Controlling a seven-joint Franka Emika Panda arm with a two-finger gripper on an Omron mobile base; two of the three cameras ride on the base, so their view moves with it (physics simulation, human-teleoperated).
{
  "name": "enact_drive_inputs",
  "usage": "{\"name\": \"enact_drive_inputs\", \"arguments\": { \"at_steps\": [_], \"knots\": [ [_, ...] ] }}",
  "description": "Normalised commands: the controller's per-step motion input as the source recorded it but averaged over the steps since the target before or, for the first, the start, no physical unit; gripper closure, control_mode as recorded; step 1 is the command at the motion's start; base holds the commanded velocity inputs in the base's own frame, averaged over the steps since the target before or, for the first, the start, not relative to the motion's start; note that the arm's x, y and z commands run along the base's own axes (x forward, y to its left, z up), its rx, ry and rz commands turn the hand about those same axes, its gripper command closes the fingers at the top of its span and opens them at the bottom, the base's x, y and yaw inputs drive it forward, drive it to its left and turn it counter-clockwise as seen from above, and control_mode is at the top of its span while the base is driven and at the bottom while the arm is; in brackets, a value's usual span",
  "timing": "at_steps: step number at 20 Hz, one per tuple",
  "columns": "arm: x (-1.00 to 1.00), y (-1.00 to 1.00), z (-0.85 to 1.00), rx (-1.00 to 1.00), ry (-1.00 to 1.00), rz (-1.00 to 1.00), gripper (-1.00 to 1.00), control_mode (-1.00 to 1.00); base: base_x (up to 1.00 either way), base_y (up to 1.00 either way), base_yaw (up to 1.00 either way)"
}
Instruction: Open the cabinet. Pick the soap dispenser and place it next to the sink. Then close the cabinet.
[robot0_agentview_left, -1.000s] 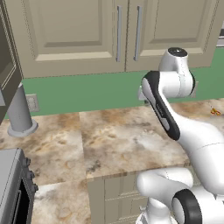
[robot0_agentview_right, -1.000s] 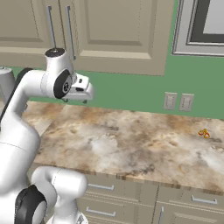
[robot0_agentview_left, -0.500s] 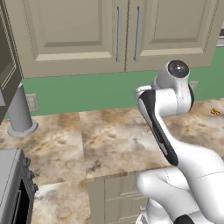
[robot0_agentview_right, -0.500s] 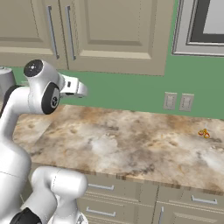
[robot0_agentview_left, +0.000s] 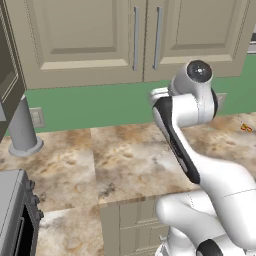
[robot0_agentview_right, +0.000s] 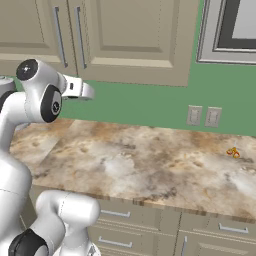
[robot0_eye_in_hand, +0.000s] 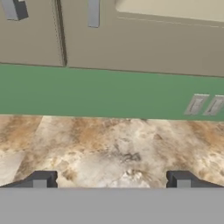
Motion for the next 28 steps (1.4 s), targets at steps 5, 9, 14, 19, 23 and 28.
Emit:
{"name": "enact_drive_inputs", "arguments": {
  "at_steps": [5,9,14,19,23,28],
  "knots": [
    [0.02,0.0,0.36,0.0,-0.04,0.0,-1.0,-1.0,0.0,0.0,0.0],
    [0.0,0.0,0.31,0.0,-0.12,0.0,-1.0,-1.0,0.0,0.0,0.0],
    [0.04,0.0,0.32,0.0,-0.11,0.0,-1.0,-1.0,0.0,0.0,0.0],
    [0.11,0.0,0.28,0.0,-0.08,0.0,-1.0,-1.0,0.0,0.0,0.0],
    [0.24,0.05,0.3,0.02,-0.02,0.0,-1.0,-1.0,0.0,0.0,0.0],
    [0.35,0.07,0.31,0.02,0.0,0.0,-1.0,-1.0,0.0,0.0,0.0]
  ]
}}
